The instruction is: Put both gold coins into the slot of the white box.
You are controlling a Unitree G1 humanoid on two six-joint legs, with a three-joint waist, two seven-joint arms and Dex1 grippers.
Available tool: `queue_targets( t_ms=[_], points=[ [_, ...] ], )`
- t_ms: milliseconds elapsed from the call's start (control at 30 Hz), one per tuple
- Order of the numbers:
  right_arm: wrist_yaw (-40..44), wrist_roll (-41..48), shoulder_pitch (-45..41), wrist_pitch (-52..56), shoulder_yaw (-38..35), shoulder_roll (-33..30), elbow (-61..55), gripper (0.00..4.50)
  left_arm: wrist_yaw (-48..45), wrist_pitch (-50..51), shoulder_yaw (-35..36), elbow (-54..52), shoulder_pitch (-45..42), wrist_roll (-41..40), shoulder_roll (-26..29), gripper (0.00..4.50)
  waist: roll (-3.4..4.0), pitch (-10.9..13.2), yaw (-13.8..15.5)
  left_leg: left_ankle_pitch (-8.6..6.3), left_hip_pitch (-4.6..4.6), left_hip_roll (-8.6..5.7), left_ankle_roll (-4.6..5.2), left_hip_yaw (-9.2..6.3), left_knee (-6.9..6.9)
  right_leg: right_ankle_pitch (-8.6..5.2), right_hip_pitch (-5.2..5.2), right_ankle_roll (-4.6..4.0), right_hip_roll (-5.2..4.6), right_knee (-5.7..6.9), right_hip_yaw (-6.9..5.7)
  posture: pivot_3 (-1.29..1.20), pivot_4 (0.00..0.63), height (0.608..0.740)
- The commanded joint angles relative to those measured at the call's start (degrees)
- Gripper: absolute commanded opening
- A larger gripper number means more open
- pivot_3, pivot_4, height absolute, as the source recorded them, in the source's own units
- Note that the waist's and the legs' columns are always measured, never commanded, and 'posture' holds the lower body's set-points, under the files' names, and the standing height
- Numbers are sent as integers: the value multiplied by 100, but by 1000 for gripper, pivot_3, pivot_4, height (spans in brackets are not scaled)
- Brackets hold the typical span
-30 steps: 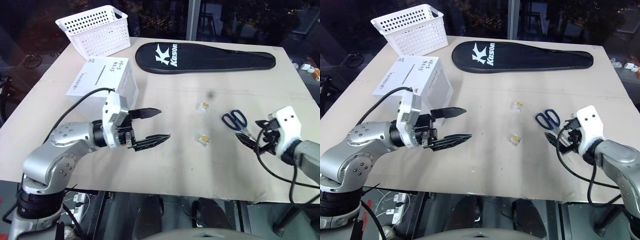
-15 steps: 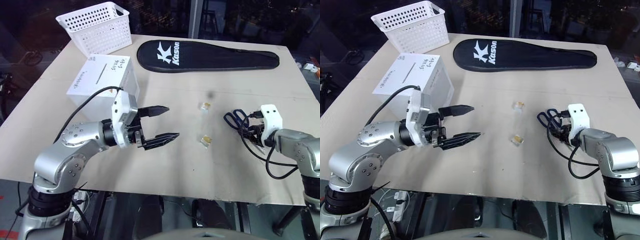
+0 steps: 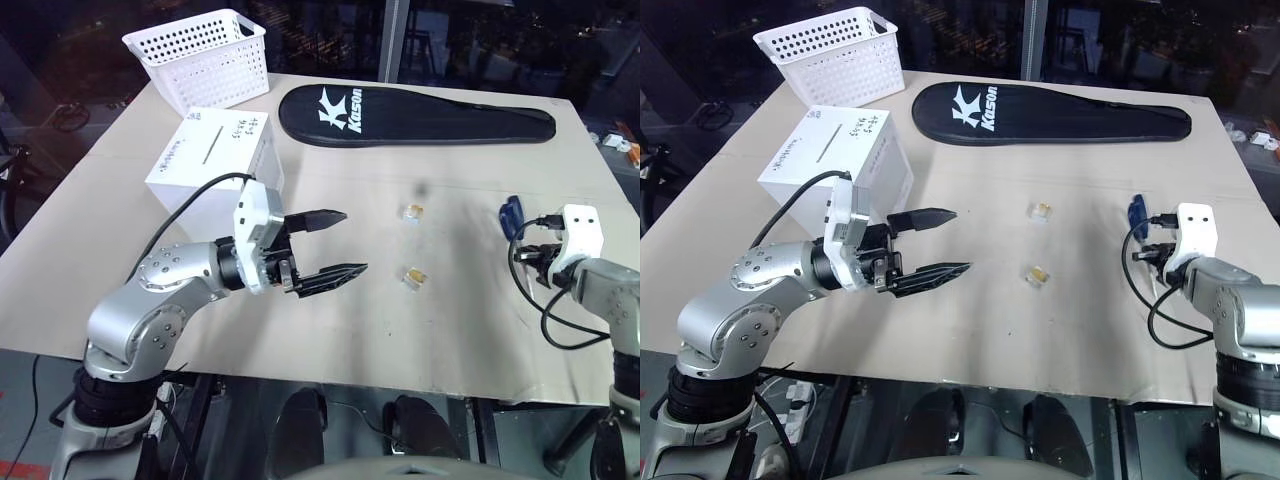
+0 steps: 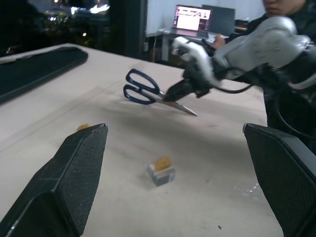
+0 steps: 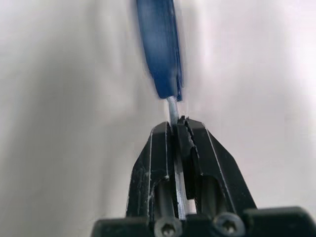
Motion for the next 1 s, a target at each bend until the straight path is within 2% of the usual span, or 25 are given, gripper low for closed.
queue_targets(
  t_ms=[33, 167, 200, 300, 367, 400, 500, 600, 733, 900, 1000],
  points=[
    [-41, -417, -482, -692, 179, -130, 850, 25, -46, -167, -67, 41, -195, 65, -76, 4500, 8, 5, -40, 2, -2, 0, 3, -1, 1, 3, -1, 0, 1, 0, 0, 0, 150, 740],
    [89, -902, -1258, -1748, 549, -297, 2457, 25, -123, -230, -181, 205, -354, 165, -163, 4500, 14, 9, -64, 2, -6, 0, 3, -1, -8, 3, -7, -1, 5, 1, 4, 0, 150, 740],
    [169, -1009, -1425, -1982, 653, -352, 2832, 757, -137, -239, -197, 233, -379, 184, -174, 4500, 17, 10, -58, 2, -12, 0, 3, 2, -11, 3, -15, -1, 5, 1, 7, 0, 150, 740],
    [476, -1352, -1727, -2543, 1040, -519, 3593, 1994, -150, -247, -220, 268, -422, 209, -191, 4500, 23, 14, -45, 2, -24, -2, 1, 9, -19, 2, -33, -1, 4, 1, 13, 0, 150, 740],
    [663, -1325, -1757, -2587, 1059, -526, 3592, 3009, -148, -246, -215, 257, -411, 226, -198, 4500, 26, 16, -47, 2, -27, -4, 1, 14, -32, 2, -39, -1, 2, -10, 17, 0, 150, 740],
    [758, -1254, -1674, -2510, 1004, -535, 3352, 3376, -127, -244, -206, 253, -404, 237, -206, 4500, 26, 16, -47, 2, -27, -4, -1, 15, -42, 2, -40, -1, 2, -20, 17, 0, 150, 740],
    [927, -981, -1279, -2229, 714, -535, 2283, 3376, -95, -253, -182, 304, -400, 262, -226, 4500, 34, 20, -59, 2, -26, -3, -3, 16, -60, 3, -40, -1, 2, -37, 20, 0, 150, 740],
    [1258, -677, -517, -1990, 519, -683, 589, 3376, -32, -207, -114, 359, -381, 217, -261, 4500, 51, 28, -40, 9, -27, -3, -15, 16, -73, 2, -42, -1, 1, -45, 18, 0, 150, 740],
    [1964, 443, 472, -1298, 109, -693, -1743, 3376, -95, -185, -22, 418, -266, 186, -170, 4500, 58, 32, -20, 13, -29, -4, -24, 13, -82, 1, -44, 1, 1, -53, 14, 0, 150, 740],
    [2100, 1505, 1056, -364, 107, -491, -3292, 3376, -321, -141, 30, 304, 16, 154, 94, 4500, 58, 31, -61, 1, -20, -3, -4, 11, -80, 1, -36, 2, 0, -48, 15, 0, 150, 740],
    [2045, 1848, 1216, -136, 296, -350, -3665, 3376, -481, -117, 89, 260, 172, 130, 300, 4500, 58, 31, -48, 1, -18, -4, -4, 6, -79, 2, -34, 1, 0, -43, 8, 0, 150, 740]
  ],
)
